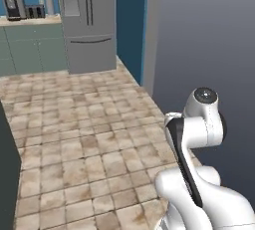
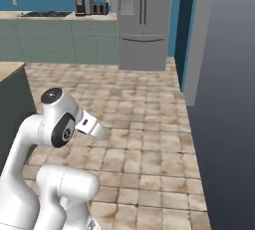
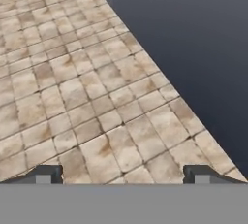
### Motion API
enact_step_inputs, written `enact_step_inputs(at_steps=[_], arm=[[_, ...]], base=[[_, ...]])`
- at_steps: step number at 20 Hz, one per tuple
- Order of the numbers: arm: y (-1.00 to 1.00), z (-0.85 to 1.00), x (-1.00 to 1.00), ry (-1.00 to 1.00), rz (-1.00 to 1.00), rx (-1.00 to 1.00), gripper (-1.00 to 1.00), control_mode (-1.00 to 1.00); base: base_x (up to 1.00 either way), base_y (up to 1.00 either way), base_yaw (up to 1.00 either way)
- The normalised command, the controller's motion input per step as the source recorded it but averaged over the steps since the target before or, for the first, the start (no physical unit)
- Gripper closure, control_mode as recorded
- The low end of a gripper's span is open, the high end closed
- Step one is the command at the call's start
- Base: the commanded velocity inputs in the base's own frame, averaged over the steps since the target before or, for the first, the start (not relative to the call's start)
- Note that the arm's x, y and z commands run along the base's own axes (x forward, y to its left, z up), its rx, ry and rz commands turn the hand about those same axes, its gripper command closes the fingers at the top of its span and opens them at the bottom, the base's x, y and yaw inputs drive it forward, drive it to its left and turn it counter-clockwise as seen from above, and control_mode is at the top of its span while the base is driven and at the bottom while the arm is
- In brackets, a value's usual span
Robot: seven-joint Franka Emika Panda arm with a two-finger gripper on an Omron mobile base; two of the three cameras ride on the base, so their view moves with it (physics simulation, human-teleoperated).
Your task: Take the fork and place it on the left side of the plate. Then take the spoon and place it on the right side of the plate. Make sure they're directly next to the plate.
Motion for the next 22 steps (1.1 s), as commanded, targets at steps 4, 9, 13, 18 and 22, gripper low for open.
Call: enact_step_inputs(at_steps=[4, 9, 13, 18, 22], arm=[[0.00, 0.00, 0.00, 0.00, 0.00, 0.00, -1.00, 1.00], [0.00, 0.00, 0.00, 0.00, 0.00, 0.00, -1.00, 1.00], [0.00, 0.00, 0.00, 0.00, 0.00, 0.00, -1.00, 1.00], [0.00, 0.00, 0.00, 0.00, 0.00, 0.00, -1.00, 1.00], [0.00, 0.00, 0.00, 0.00, 0.00, 0.00, -1.00, 1.00]], base=[[1.00, -0.81, -0.04], [1.00, -0.37, -0.04], [1.00, 0.42, 0.00], [1.00, 0.92, 0.03], [1.00, 0.71, 0.09]])
